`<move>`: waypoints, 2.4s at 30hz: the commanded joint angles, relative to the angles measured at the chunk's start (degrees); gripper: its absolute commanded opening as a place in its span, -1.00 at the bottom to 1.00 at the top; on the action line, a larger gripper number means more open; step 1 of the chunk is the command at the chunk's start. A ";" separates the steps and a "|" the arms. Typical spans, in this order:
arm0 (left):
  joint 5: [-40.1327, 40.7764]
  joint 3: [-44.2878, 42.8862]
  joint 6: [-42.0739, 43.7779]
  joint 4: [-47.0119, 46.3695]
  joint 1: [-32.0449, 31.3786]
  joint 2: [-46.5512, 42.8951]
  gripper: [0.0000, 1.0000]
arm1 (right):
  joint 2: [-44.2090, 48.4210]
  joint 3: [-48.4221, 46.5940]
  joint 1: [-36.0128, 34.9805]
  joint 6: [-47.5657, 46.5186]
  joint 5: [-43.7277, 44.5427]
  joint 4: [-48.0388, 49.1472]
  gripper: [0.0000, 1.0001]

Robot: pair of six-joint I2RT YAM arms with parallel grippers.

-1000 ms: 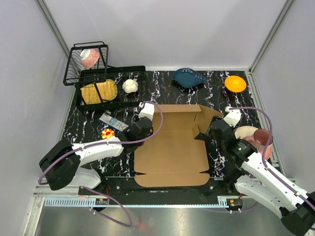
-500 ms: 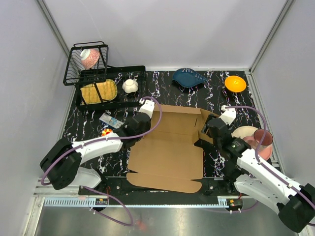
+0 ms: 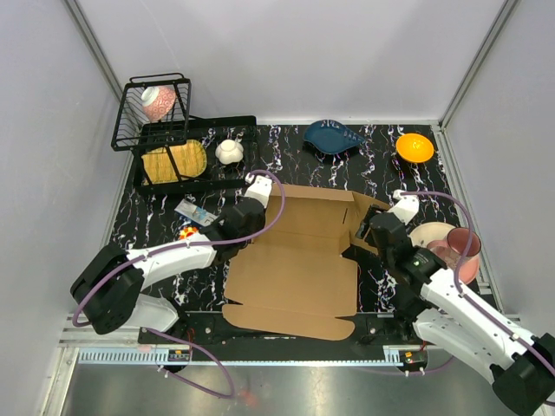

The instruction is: Fold the paper box

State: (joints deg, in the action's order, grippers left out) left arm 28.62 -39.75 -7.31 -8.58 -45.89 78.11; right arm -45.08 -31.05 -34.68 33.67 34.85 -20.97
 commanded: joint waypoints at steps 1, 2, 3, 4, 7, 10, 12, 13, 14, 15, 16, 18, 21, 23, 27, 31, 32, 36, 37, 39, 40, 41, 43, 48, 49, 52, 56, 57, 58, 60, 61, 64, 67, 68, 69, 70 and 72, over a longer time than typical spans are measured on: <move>-0.23 -1.73 4.67 5.15 1.24 0.65 -1.00 | 3.76 -3.05 0.83 -2.28 3.82 -1.26 0.51; -1.19 -1.82 4.59 5.41 1.68 0.64 -1.00 | 3.95 -3.31 1.19 -3.86 4.26 -1.26 0.58; -1.98 -2.00 4.33 5.94 2.81 0.47 -1.00 | 4.21 -3.75 1.62 -4.40 4.61 -1.44 0.64; -2.95 -2.44 4.15 6.29 3.34 0.38 -1.00 | 4.56 -3.84 2.50 -4.75 4.70 -1.88 0.68; -7.08 -3.14 4.76 7.00 5.28 0.12 -1.00 | 5.35 -2.97 3.73 -5.02 3.91 -1.62 0.73; -9.72 -3.76 5.99 7.26 6.69 0.20 -1.00 | 4.92 -1.39 5.23 -3.70 1.46 -0.31 0.74; -11.48 -3.93 6.69 7.26 7.13 0.55 -1.00 | 4.56 -0.86 5.93 -3.09 -1.18 0.31 0.74; -12.09 -4.02 6.87 7.17 7.30 0.64 -1.00 | 4.21 -0.42 5.85 -3.00 -1.88 2.41 0.73; -12.36 -4.02 6.87 7.17 7.39 0.82 -1.00 | 3.95 0.28 6.11 -2.91 -3.11 3.38 0.73; -12.62 -3.94 6.78 7.09 7.48 1.08 -1.00 | 3.60 0.46 6.11 -2.65 -3.73 3.83 0.73; -12.89 -3.85 6.78 6.82 7.57 1.08 -1.00 | 2.55 0.64 6.20 -2.56 -4.35 4.70 0.72; -13.41 -3.24 6.61 6.30 7.48 0.91 -1.00 | 1.23 1.16 6.46 -2.29 -6.46 5.24 0.71; -13.42 -2.97 6.34 5.94 7.57 0.65 -1.00 | -0.62 1.87 6.46 -1.68 -8.30 6.64 0.69; -13.42 -2.88 6.34 6.03 7.48 0.56 -1.00 | -0.89 2.57 6.64 -1.24 -9.18 7.70 0.65; -12.98 -2.88 6.08 6.03 7.48 0.12 -1.00 | -0.80 3.19 6.64 -1.06 -10.59 8.05 0.37; -12.36 -2.88 5.12 6.38 7.48 -0.32 -1.00 | 1.57 3.54 6.64 -0.62 -11.73 7.18 -0.08; -12.10 -2.79 4.59 6.38 7.57 -0.50 -1.00 | 1.84 3.45 6.64 -0.54 -11.91 6.91 -0.13; -11.57 -2.53 3.88 6.29 7.39 -1.46 -1.00 | 2.63 2.92 6.55 -0.62 -12.44 5.33 -0.35; -11.57 -2.44 3.71 6.29 7.39 -1.64 -1.00 | 2.72 2.92 6.55 -0.45 -12.61 5.24 -0.40; -11.40 -2.44 3.01 6.29 7.13 -2.34 -1.00 | 2.54 2.84 6.64 -0.01 -13.58 5.33 -0.49; -10.87 -2.44 2.66 6.29 6.95 -2.52 -1.00 | 2.37 2.83 6.55 0.69 -14.10 5.24 -0.59; -10.52 -2.35 2.04 6.21 6.78 -2.69 -1.00 | 2.28 2.66 6.55 1.30 -15.15 5.33 -0.65; -8.34 -2.09 1.42 6.12 5.29 -3.22 -1.00 | 1.66 2.40 6.64 2.62 -16.04 5.33 -0.77; -3.14 -1.30 -1.82 5.24 0.10 -3.22 -1.00 | 1.22 1.69 6.55 3.77 -19.11 5.33 -1.00; -1.65 -1.30 -2.35 5.24 -0.51 -3.05 -1.00 | 1.40 1.61 6.55 4.03 -19.90 5.33 -1.00; 0.99 -1.65 -4.63 5.15 -2.53 -2.52 -1.00 | 2.45 1.17 6.55 4.03 -21.57 5.15 -1.00; 3.45 -2.70 -6.75 5.24 -4.73 -1.29 -1.00 | 3.85 0.81 6.64 3.07 -24.82 5.67 -1.00; 4.24 -3.05 -7.19 5.50 -4.91 -1.03 -1.00 | 4.21 0.90 6.64 2.02 -26.22 6.03 -1.00; 4.51 -3.66 -7.89 6.11 -5.17 -0.50 -1.00 | 4.47 1.08 6.55 1.58 -28.76 6.29 -1.00; 5.39 -4.28 -8.51 6.56 -5.44 -0.15 -1.00 | 5.70 1.51 6.55 0.26 -32.37 7.17 -1.00; 5.39 -4.46 -9.12 6.64 -5.61 0.11 -1.00 | 6.05 1.86 6.64 0.08 -33.09 7.17 -1.00; 6.27 -4.64 -10.70 6.38 -6.40 0.47 -1.00 | 6.50 2.04 6.64 -0.62 -34.76 7.09 -1.00; 7.50 -4.73 -11.76 6.29 -6.93 0.91 -1.00 | 6.50 1.87 6.46 -1.76 -36.87 6.91 -1.00; 7.76 -4.73 -11.94 6.12 -7.11 0.82 -1.00 | 6.23 1.78 6.46 -1.85 -37.13 6.74 -1.00; 8.29 -4.64 -12.11 6.03 -7.11 0.82 -1.00 | 6.06 1.61 6.46 -2.38 -37.92 6.65 -1.00; 8.38 -4.55 -12.20 5.59 -7.37 0.65 -1.00 | 5.80 1.52 6.46 -2.47 -38.19 6.73 -1.00; 8.73 -4.29 -12.38 5.15 -7.55 0.38 -1.00 | 4.48 1.43 6.55 -2.73 -39.15 6.82 -0.99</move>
State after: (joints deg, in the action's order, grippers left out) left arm 39.79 -42.17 -18.09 0.12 -51.31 78.24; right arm -38.44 -27.97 -27.66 30.81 3.75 -15.16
